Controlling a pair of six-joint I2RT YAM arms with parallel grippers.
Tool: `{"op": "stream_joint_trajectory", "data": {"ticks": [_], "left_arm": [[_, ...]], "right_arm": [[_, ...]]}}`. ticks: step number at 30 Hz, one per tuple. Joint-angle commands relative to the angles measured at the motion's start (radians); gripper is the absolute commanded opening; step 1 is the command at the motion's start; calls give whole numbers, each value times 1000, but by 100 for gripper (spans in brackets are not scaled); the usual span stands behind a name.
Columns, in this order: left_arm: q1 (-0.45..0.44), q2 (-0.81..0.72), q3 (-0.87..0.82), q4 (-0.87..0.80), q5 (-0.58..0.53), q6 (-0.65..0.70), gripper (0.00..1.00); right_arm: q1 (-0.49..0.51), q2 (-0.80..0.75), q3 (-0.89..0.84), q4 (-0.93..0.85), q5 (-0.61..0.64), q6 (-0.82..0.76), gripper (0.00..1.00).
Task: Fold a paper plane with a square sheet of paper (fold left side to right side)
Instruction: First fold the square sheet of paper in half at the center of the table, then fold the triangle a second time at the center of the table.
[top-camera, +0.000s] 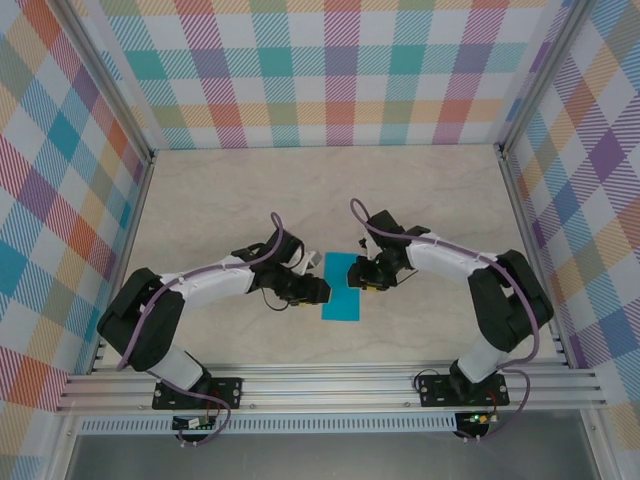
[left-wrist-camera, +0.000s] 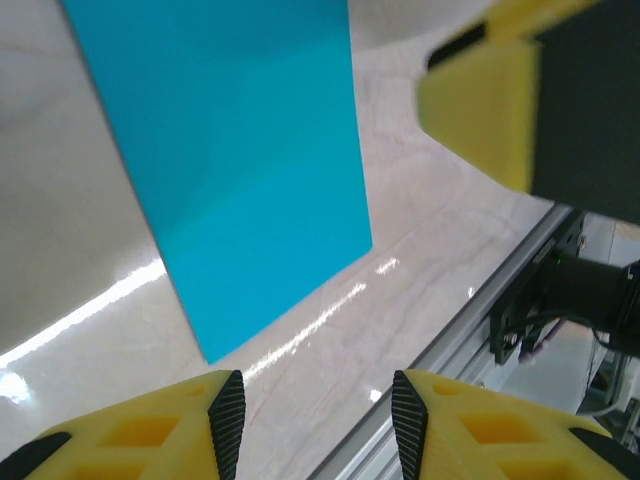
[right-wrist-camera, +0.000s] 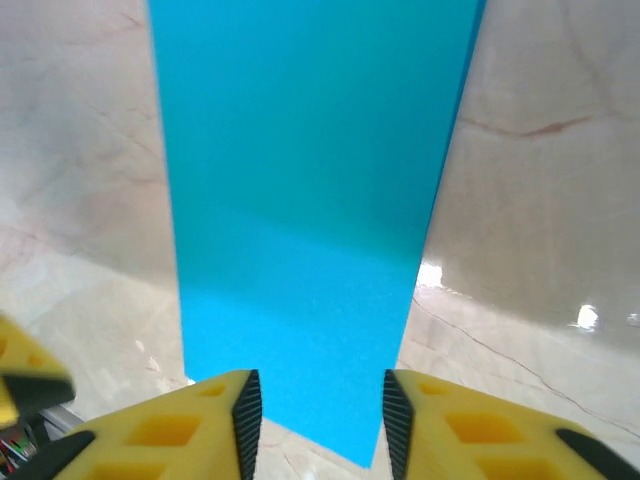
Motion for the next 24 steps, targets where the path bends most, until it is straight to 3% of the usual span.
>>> {"op": "stream_joint_trajectory", "data": {"ticks": [1, 10, 24], "left_arm": [[21, 55, 40, 73, -34, -60, 45], [21, 224, 99, 154, -24, -90, 41], [21, 235, 80, 108, -83, -72, 40]], "right_arm": [[-18, -43, 2, -57, 63, -31, 45], [-39, -72, -68, 46, 6, -13, 55], [-53, -2, -67, 81, -32, -13, 56]]}}
